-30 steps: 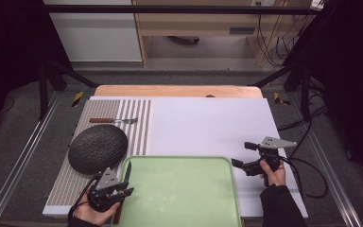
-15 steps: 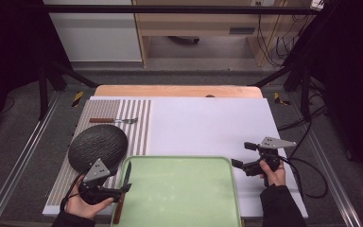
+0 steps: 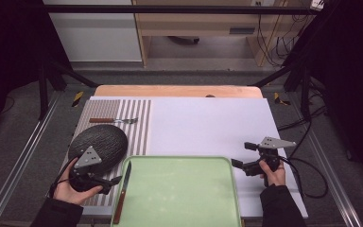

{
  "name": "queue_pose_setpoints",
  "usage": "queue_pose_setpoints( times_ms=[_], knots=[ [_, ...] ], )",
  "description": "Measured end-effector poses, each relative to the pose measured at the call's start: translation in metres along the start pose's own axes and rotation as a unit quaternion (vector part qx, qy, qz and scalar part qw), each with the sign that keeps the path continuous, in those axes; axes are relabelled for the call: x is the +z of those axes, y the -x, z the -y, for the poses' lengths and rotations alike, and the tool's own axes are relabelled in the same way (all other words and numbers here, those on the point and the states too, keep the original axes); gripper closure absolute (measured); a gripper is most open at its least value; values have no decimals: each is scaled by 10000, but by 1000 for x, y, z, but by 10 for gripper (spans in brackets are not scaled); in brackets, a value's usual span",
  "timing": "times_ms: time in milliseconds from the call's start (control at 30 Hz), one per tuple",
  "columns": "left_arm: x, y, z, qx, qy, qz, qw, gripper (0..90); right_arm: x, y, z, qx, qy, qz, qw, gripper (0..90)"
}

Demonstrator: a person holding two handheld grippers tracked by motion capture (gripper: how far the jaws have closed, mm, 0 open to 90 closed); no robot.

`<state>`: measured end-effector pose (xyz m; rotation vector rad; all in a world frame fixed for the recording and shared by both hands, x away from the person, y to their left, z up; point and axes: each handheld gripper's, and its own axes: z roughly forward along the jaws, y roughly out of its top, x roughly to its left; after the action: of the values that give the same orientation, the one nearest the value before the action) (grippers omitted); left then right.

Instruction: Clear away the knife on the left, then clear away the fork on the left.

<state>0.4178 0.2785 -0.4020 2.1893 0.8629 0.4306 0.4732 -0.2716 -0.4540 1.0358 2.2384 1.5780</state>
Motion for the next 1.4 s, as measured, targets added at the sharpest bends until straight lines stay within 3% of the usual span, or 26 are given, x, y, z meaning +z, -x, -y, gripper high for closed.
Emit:
queue_pose_setpoints(
  times_ms=[333,667,967,1267,1400],
  knots=[
    [-2,-17,-13,476,-41,-103,9988,23,0,0,0,-4,-6,9,10000,3],
    [-2,-32,-25,989,-163,-192,9948,23,0,1,0,-7,-15,19,10000,3],
    [2,-49,-31,1292,-382,-329,9903,23,0,0,0,-2,-27,14,10000,3],
    [8,-67,-39,1438,-579,-507,9866,23,1,0,1,-16,-35,13,10000,4],
    [10,-75,-41,1546,-693,-578,9838,23,1,1,1,-35,-65,19,10000,4]
  ],
)
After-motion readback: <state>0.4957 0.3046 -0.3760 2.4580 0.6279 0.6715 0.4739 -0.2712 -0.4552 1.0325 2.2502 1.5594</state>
